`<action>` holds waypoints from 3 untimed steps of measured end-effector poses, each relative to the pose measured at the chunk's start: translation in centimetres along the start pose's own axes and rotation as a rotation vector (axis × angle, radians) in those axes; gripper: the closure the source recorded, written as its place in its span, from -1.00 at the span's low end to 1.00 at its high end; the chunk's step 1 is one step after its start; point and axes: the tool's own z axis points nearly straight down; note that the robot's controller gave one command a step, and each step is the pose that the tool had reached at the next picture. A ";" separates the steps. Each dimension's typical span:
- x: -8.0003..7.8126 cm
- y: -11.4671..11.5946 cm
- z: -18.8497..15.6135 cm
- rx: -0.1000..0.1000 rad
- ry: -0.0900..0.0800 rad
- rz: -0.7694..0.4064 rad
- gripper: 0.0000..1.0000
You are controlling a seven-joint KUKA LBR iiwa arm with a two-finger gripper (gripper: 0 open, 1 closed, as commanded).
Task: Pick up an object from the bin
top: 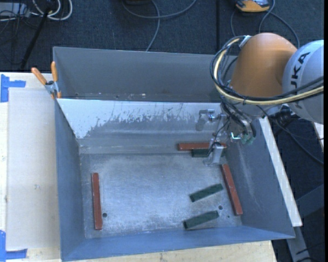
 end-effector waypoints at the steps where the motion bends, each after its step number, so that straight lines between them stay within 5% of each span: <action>1: 7.3 -5.4 13.4 0.000 0.003 -0.064 -1.00; 2: 7.2 -5.6 9.8 0.000 -0.010 -0.013 -1.00; 3: 8.0 -6.2 9.9 0.000 -0.006 -0.021 -1.00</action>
Offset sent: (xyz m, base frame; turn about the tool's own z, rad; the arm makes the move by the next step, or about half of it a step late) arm -0.0705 -0.0516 -0.1280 -0.0676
